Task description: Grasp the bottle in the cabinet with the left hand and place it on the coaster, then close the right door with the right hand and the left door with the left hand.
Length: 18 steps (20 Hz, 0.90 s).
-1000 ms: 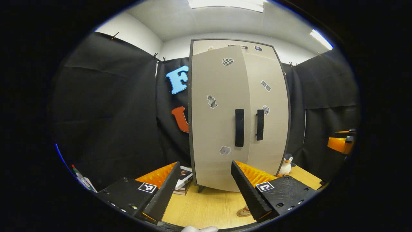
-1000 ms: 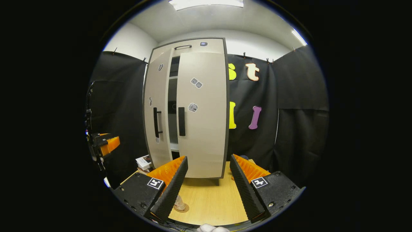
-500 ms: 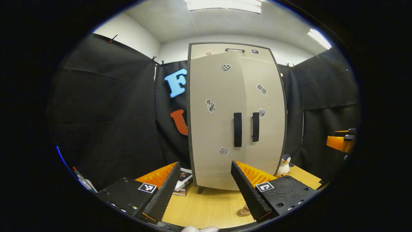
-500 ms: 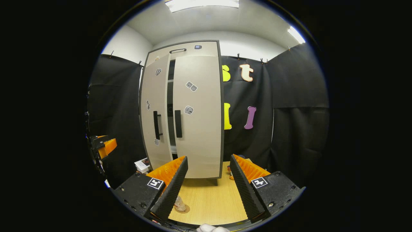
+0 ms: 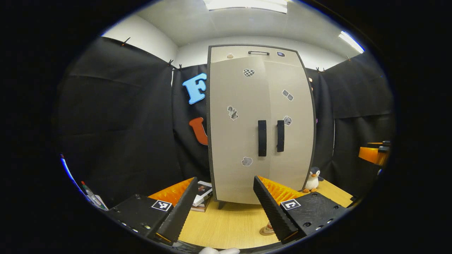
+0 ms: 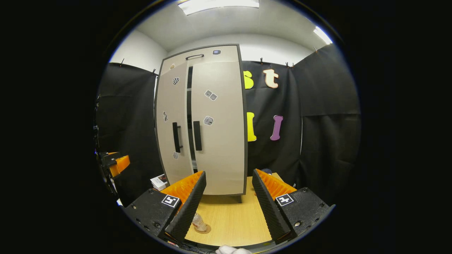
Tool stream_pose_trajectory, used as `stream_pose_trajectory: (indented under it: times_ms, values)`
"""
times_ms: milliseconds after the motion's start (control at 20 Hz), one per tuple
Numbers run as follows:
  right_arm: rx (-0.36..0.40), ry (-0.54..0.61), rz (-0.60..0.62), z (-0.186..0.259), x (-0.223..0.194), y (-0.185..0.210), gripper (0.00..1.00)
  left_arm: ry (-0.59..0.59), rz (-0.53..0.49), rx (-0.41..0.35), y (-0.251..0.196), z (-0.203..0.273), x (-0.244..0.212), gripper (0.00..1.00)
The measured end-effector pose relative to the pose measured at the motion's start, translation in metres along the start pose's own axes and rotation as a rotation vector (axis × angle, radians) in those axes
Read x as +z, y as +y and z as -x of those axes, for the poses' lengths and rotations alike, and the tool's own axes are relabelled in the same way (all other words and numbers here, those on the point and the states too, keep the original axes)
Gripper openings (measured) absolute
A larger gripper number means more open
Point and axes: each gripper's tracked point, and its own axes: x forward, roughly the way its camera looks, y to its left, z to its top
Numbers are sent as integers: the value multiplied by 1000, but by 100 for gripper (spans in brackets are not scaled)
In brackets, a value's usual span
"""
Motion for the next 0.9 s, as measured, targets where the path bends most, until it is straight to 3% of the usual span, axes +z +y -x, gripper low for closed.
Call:
stream_pose_trajectory:
  times_ms: [550, 900]
  values:
    - [51, 10, 33, -6, 2, 5, 81, 14, -2, 22, -6, 9, -3, 96]
    - [40, 1, 44, 0, 5, -2, 81, 8, 6, 12, -11, 12, -2, 96]
